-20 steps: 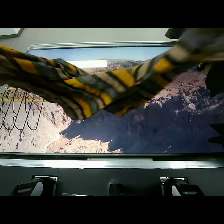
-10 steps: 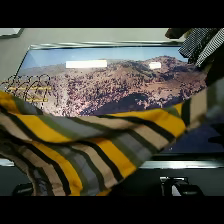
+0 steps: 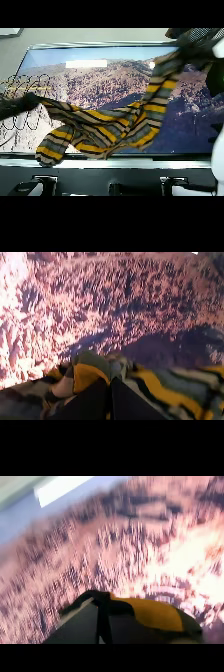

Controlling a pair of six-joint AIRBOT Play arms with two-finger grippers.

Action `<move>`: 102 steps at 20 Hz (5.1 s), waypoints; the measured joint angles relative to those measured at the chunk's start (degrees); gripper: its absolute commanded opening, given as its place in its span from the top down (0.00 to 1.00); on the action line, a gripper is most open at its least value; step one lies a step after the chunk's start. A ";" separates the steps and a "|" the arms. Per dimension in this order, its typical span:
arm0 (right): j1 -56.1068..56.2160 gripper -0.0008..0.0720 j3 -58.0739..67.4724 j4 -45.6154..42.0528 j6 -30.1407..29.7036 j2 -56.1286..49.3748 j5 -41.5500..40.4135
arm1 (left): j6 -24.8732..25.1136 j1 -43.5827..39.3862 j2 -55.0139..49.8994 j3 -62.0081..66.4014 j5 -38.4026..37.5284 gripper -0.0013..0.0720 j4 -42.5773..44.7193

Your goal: Fold the clothes and pants, and hang the long-sleeved shirts on hangers.

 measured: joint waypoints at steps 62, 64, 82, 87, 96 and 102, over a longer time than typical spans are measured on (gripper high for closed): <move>-12.83 0.96 -76.63 18.62 4.98 73.83 30.84 | -16.52 -18.18 13.64 -20.28 -25.11 0.96 2.75; -12.83 0.96 -76.65 19.58 9.20 78.16 31.50 | -16.52 -18.64 14.62 -18.38 -25.99 0.96 3.65; -12.72 0.53 -68.83 21.33 -15.30 43.43 5.81 | -3.78 -18.25 -15.72 1.03 -16.20 0.22 3.28; 1.84 0.21 -65.77 11.37 -11.87 48.33 10.34 | -3.21 -19.47 -11.30 1.97 -15.93 0.22 8.17; 34.99 0.27 -65.33 -10.75 8.41 32.52 0.74 | -4.17 -28.11 -9.92 1.51 -12.57 0.22 16.33; 37.79 0.27 -65.26 -11.23 9.88 25.68 -2.78 | -4.57 -29.07 -9.88 1.51 -12.17 0.22 18.01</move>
